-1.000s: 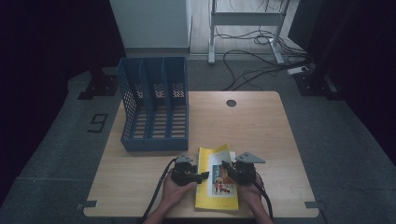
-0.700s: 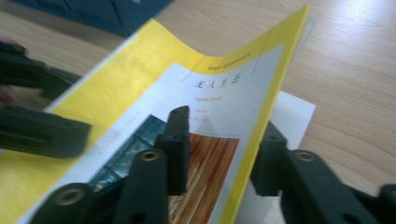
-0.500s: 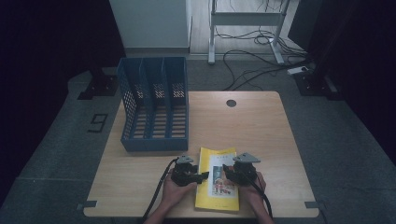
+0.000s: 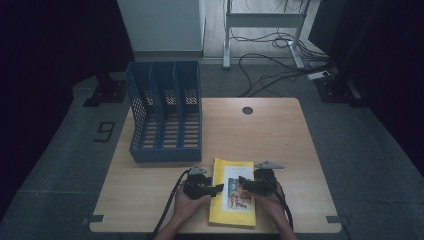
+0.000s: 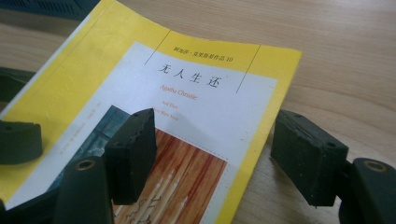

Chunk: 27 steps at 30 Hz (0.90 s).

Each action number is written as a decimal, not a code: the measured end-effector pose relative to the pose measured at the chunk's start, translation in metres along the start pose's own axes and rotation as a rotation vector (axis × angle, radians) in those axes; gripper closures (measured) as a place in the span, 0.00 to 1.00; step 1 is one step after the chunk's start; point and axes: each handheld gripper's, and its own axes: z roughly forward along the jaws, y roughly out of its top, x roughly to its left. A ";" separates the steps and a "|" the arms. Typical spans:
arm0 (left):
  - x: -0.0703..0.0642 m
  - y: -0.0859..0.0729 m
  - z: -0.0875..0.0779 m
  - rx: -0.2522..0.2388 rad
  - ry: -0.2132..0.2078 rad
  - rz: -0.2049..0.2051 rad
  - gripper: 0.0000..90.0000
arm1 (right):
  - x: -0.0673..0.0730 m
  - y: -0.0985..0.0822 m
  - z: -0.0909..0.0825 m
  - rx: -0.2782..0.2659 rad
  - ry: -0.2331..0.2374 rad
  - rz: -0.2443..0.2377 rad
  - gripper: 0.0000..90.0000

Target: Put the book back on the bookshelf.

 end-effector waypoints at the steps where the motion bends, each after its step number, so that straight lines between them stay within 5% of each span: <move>1: 0.000 0.000 0.000 -0.001 -0.001 0.003 0.46 | -0.001 0.000 0.000 -0.001 0.007 0.007 0.33; 12: -0.002 0.000 -0.002 -0.009 0.003 0.020 0.46 | 0.003 0.000 -0.002 -0.003 -0.003 -0.016 0.36; 22: -0.002 0.001 0.000 -0.012 -0.019 -0.008 0.46 | 0.004 0.001 -0.001 -0.002 0.018 -0.013 0.37; 27: -0.005 0.002 -0.007 -0.044 -0.022 0.004 0.55 | 0.008 0.002 -0.001 -0.001 0.018 -0.029 0.37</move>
